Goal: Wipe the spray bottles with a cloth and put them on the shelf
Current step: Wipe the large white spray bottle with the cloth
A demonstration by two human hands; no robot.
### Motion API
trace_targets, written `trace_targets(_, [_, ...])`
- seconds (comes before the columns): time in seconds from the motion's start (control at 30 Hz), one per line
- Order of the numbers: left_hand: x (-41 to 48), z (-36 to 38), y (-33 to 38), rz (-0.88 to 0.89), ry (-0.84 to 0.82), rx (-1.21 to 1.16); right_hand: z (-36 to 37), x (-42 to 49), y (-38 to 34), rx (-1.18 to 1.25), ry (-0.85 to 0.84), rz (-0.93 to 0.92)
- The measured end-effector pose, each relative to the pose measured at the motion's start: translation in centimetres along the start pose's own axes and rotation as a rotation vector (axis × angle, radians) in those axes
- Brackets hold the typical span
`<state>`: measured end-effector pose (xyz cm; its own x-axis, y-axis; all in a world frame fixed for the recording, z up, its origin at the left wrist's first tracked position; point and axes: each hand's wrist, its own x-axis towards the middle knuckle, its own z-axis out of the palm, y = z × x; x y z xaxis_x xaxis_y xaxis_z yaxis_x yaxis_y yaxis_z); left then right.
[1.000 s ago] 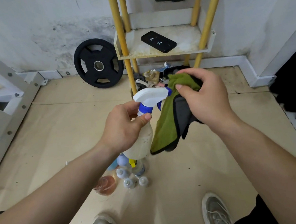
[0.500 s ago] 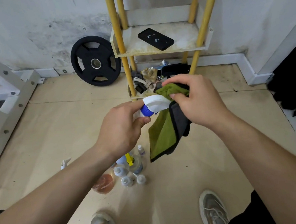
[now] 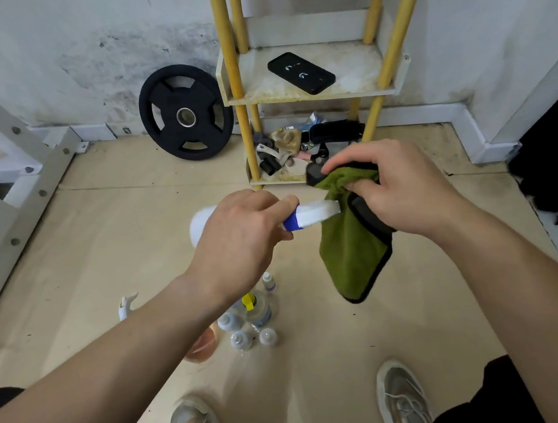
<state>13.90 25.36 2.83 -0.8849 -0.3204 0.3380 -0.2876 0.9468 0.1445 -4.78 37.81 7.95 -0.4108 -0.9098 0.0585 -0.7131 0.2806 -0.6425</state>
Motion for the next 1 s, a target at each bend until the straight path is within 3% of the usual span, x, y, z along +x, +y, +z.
trace_targets(0.13, [0.1, 0.2, -0.8, 0.103, 0.02, 0.076, 0.2, -0.6, -1.4, -0.011, -0.182, -0.158])
trace_targets(0.3, [-0.3, 0.6, -0.8, 0.138, 0.03, 0.098, 0.5, -0.2, 0.1, -0.027, -0.269, -0.158])
trace_targets(0.43, [-0.6, 0.6, -0.7, 0.145, 0.041, 0.12, 1.1, 0.4, 1.0, -0.166, -0.241, -0.052])
trace_targets(0.77, [-0.2, 0.8, -1.0, 0.041, 0.004, 0.052, 0.6, -0.5, -1.2, 0.104, -0.193, -0.169])
trace_targets(0.9, [-0.3, 0.6, -0.6, -0.087, -0.027, -0.041, 1.6, 0.6, 1.3, -0.109, -0.087, 0.007])
trace_targets(1.0, [0.1, 0.1, -1.3, -0.39, -0.019, -0.327, 2.4, 1.2, 2.1, 0.053, 0.145, 0.228])
